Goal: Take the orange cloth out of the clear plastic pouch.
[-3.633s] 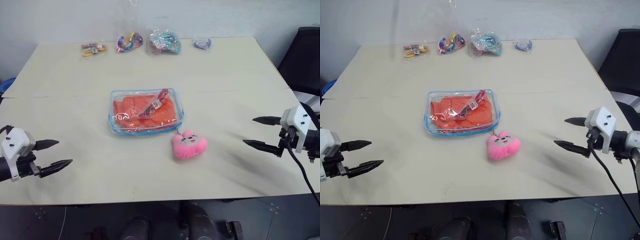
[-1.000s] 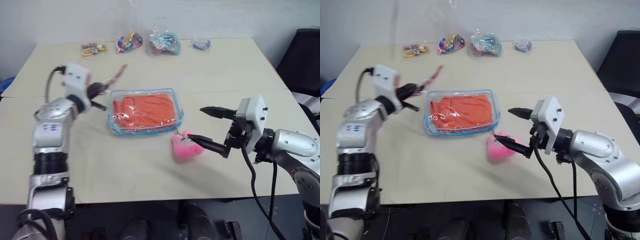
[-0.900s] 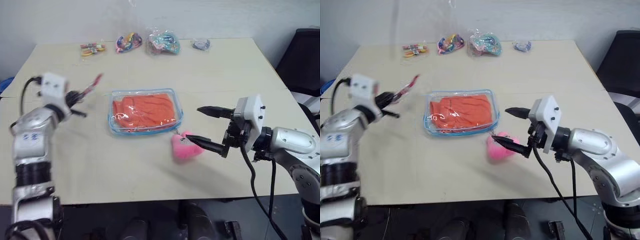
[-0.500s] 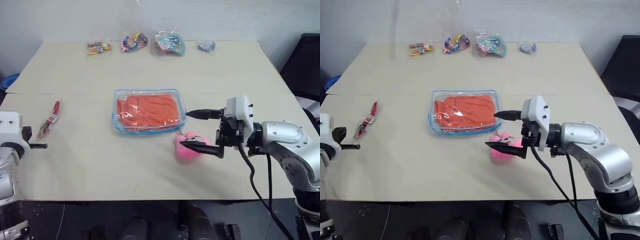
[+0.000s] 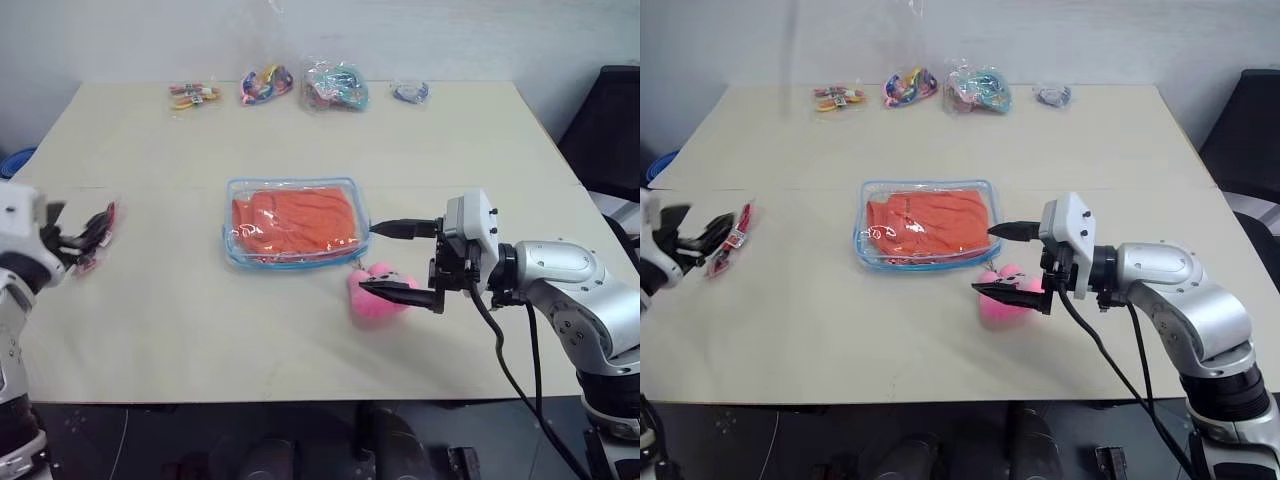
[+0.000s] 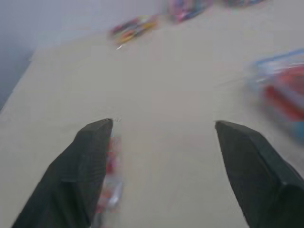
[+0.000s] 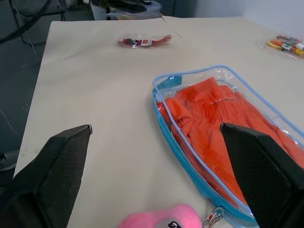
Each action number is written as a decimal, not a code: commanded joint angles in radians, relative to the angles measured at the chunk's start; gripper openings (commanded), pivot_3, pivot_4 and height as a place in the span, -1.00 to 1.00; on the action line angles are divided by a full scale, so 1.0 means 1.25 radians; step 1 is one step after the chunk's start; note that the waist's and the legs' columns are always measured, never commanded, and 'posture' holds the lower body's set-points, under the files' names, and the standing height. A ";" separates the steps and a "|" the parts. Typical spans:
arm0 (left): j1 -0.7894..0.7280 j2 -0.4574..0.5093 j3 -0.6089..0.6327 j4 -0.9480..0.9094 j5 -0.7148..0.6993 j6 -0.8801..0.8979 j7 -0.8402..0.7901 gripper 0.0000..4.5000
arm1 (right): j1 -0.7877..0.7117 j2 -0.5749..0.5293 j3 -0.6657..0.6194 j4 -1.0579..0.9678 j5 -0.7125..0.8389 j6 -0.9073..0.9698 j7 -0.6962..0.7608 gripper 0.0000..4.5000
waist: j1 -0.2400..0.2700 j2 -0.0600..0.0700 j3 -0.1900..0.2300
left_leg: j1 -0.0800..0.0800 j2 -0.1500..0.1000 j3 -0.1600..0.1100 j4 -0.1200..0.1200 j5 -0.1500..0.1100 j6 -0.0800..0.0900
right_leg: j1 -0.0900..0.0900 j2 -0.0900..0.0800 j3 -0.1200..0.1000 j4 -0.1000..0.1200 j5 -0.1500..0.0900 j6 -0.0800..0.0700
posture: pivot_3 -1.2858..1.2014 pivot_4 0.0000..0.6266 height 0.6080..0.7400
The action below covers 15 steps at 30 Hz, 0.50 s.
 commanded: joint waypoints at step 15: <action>-0.197 0.112 -0.502 0.271 0.344 -0.619 -0.315 0.61 | 0.099 -0.030 -0.073 -0.116 0.006 0.014 -0.081 1.00 | -0.015 0.001 0.001 | 0.000 0.000 0.010 -0.002 -0.001 -0.001 | 0.000 0.003 -0.001 0.000 0.000 -0.004 | 0.03 -0.52 1.00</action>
